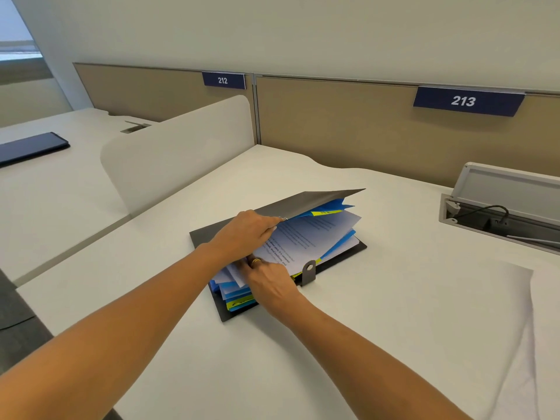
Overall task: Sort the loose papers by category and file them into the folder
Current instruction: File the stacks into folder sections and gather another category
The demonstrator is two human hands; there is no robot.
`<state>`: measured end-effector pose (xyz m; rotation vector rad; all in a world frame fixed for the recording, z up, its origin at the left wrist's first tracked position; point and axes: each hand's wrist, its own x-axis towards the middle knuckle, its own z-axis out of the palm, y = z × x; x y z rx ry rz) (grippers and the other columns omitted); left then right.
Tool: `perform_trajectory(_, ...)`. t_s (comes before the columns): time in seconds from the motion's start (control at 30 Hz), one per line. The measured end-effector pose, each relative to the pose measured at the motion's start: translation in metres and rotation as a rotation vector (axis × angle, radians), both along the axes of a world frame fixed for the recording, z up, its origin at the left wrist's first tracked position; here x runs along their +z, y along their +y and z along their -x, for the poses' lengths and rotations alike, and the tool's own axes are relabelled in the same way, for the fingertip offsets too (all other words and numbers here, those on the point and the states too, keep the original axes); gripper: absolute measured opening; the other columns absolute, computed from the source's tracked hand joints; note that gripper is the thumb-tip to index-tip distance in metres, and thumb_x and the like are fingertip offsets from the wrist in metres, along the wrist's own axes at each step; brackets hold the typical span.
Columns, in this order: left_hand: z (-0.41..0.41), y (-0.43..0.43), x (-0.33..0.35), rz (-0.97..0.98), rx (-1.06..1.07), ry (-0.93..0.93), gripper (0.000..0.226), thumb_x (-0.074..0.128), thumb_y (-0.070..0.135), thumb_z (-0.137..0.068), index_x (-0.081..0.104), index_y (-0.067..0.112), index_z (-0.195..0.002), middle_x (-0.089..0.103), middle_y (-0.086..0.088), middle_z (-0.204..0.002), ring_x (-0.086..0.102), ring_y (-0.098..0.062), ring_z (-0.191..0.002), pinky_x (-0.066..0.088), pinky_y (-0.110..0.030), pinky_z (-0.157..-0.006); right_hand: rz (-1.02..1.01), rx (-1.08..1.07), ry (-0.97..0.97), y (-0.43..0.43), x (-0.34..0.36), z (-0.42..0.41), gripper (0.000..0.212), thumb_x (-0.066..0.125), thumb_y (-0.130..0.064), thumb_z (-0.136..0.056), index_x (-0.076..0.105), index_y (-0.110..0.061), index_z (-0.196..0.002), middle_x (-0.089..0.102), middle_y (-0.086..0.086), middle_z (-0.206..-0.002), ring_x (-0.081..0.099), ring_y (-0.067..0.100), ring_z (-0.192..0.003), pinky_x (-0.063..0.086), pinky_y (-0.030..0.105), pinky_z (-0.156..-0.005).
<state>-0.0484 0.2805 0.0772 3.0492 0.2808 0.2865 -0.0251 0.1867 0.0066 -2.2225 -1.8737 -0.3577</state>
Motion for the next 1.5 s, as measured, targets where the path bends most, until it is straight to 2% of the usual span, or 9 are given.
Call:
perform_trajectory(0.2, 0.001, 0.001, -0.003, 0.034, 0.007, -0.048, 0.038, 0.035, 0.02, -0.1, 0.044, 0.014, -0.136, 0.068, -0.014, -0.109, 0.064, -0.024, -0.09, 0.047, -0.025, -0.08, 0.171, -0.052, 0.019, 0.002, 0.008, 0.01, 0.036, 0.036, -0.005, -0.097, 0.038, 0.001, -0.133, 0.057, 0.022, -0.111, 0.059, 0.034, -0.092, 0.036, 0.031, -0.067)
perform_trajectory(0.5, 0.003, 0.001, -0.005, 0.04, -0.011, -0.092, 0.038, 0.035, 0.018, -0.1, 0.044, 0.013, -0.137, 0.068, -0.015, -0.109, 0.065, -0.024, -0.09, 0.047, -0.025, -0.081, 0.164, -0.008, -0.008, 0.018, 0.008, 0.014, 0.029, 0.032, -0.002, -0.097, 0.046, 0.003, -0.123, 0.058, 0.021, -0.114, 0.057, 0.034, -0.099, 0.036, 0.032, -0.071)
perform_trajectory(0.67, 0.002, 0.002, -0.012, 0.037, -0.007, -0.109, 0.037, 0.036, 0.018, -0.1, 0.045, 0.015, -0.136, 0.069, -0.016, -0.103, 0.065, -0.027, -0.085, 0.049, -0.032, -0.078, 0.096, 0.112, 0.098, 0.012, -0.007, 0.0, 0.033, 0.049, 0.01, -0.076, 0.065, 0.003, -0.105, 0.066, 0.023, -0.077, 0.064, 0.036, -0.066, 0.044, 0.03, -0.05)
perform_trajectory(0.8, 0.002, -0.003, -0.021, -0.002, -0.009, -0.127, 0.037, 0.038, 0.018, -0.099, 0.046, 0.016, -0.135, 0.07, -0.017, -0.092, 0.063, -0.03, -0.078, 0.051, -0.038, -0.075, 0.149, 0.086, 0.17, 0.0, -0.018, -0.01, 0.042, 0.039, -0.012, -0.096, 0.042, -0.011, -0.138, 0.053, 0.021, -0.129, 0.046, 0.034, -0.118, 0.036, 0.045, -0.098)
perform_trajectory(0.93, 0.002, -0.008, -0.029, -0.044, 0.01, -0.126, 0.038, 0.035, 0.021, -0.1, 0.044, 0.022, -0.137, 0.07, -0.014, -0.095, 0.063, -0.029, -0.081, 0.051, -0.038, -0.078, 0.128, 0.061, 0.291, -0.016, -0.01, -0.011, 0.059, 0.042, -0.054, -0.092, 0.043, -0.016, -0.137, 0.049, 0.011, -0.137, 0.041, 0.025, -0.125, 0.028, 0.042, -0.11)
perform_trajectory(1.1, 0.003, -0.012, -0.041, -0.043, 0.047, -0.168, 0.035, 0.037, 0.024, -0.099, 0.052, 0.026, -0.131, 0.071, -0.011, -0.093, 0.064, -0.03, -0.082, 0.05, -0.036, -0.073, -0.197, -0.007, 0.183, -0.045, -0.002, -0.034, 0.046, 0.039, -0.048, -0.087, 0.072, -0.015, -0.083, 0.071, 0.001, -0.079, 0.063, 0.017, -0.075, 0.051, 0.027, -0.069)
perform_trajectory(1.17, 0.004, -0.013, -0.047, -0.041, 0.004, -0.28, 0.031, 0.045, 0.024, -0.092, 0.066, 0.022, -0.114, 0.073, -0.007, -0.077, 0.067, -0.027, -0.064, 0.053, -0.034, -0.057, -0.408, -0.239, 0.228, -0.055, 0.0, -0.045, 0.04, 0.043, -0.038, -0.087, 0.065, -0.015, -0.062, 0.062, -0.003, -0.057, 0.057, 0.015, -0.056, 0.038, 0.015, -0.053)
perform_trajectory(1.37, 0.008, -0.019, -0.067, -0.008, -0.013, -0.288, 0.024, 0.056, 0.024, -0.082, 0.072, 0.019, -0.099, 0.074, 0.004, -0.075, 0.066, -0.013, -0.051, 0.048, -0.024, -0.039, -0.36, -0.564, 0.554, -0.077, -0.005, -0.061, 0.024, 0.05, -0.027, -0.094, 0.068, -0.012, -0.097, 0.067, 0.0, -0.097, 0.054, 0.011, -0.092, 0.039, 0.017, -0.071)
perform_trajectory(1.5, 0.008, -0.022, -0.075, -0.014, -0.002, -0.244, 0.021, 0.062, 0.027, -0.07, 0.075, 0.022, -0.086, 0.073, 0.01, -0.071, 0.063, -0.005, -0.045, 0.045, -0.016, -0.035, -0.356, -0.562, 0.741, -0.078, -0.01, -0.057, 0.027, 0.049, -0.023, -0.09, 0.07, -0.006, -0.088, 0.068, 0.007, -0.09, 0.054, 0.015, -0.083, 0.045, 0.027, -0.072)
